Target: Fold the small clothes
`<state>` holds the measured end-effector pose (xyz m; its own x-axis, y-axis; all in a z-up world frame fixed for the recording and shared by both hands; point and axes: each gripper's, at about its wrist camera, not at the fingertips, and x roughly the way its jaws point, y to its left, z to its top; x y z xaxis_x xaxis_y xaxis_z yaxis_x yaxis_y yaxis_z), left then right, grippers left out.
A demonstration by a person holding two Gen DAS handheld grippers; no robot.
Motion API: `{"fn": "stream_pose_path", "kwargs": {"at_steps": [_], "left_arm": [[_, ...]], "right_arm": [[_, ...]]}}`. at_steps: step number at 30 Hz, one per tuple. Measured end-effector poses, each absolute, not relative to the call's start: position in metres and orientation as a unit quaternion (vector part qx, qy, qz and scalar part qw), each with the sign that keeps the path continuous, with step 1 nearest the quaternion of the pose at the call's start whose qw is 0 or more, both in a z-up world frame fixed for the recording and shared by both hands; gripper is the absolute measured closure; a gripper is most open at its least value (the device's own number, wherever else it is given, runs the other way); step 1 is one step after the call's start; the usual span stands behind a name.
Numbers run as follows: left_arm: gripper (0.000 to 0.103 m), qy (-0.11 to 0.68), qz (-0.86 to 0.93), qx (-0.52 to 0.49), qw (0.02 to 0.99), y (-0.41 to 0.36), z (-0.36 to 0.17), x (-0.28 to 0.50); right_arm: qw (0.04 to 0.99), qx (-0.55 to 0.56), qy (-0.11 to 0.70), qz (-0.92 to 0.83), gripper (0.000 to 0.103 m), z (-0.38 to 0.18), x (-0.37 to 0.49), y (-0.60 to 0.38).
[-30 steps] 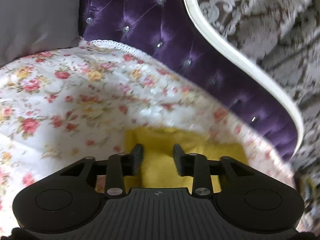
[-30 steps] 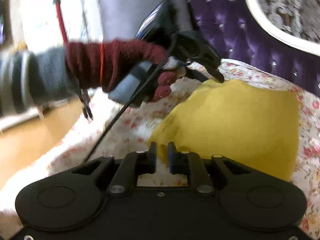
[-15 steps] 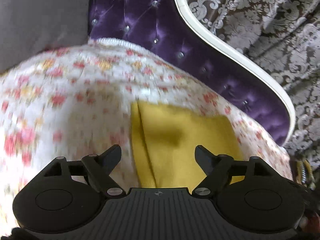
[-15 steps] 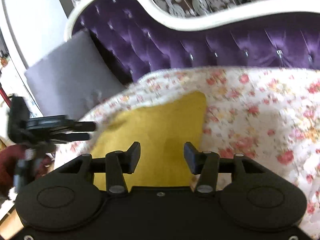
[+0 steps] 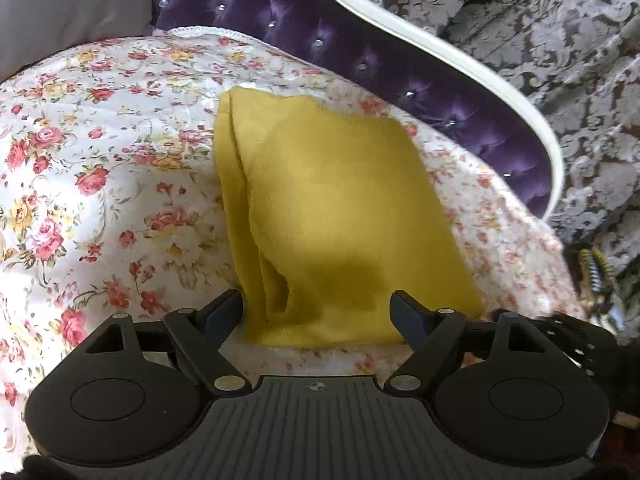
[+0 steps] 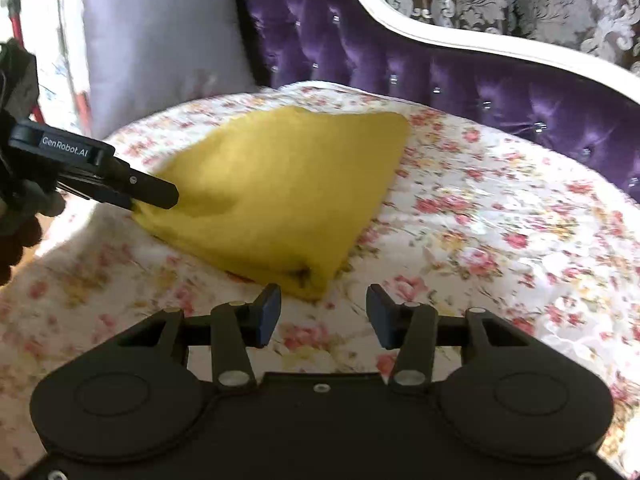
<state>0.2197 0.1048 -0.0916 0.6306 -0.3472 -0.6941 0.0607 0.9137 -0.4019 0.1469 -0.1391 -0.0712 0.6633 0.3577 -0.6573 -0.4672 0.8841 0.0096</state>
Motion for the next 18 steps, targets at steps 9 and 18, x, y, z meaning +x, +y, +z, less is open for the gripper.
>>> {"fn": "stream_pose_path", "kwargs": {"at_steps": [9, 18], "left_arm": [[0.023, 0.404, -0.03, -0.137, 0.904, 0.109, -0.095, 0.234], [0.023, 0.407, -0.032, -0.104, 0.907, 0.101, -0.098, 0.232]], "right_arm": [[0.924, -0.098, 0.316, 0.191, 0.047, -0.073, 0.151, -0.124], [0.93, -0.128, 0.311, 0.147, 0.048, -0.081, 0.161, -0.114]]}}
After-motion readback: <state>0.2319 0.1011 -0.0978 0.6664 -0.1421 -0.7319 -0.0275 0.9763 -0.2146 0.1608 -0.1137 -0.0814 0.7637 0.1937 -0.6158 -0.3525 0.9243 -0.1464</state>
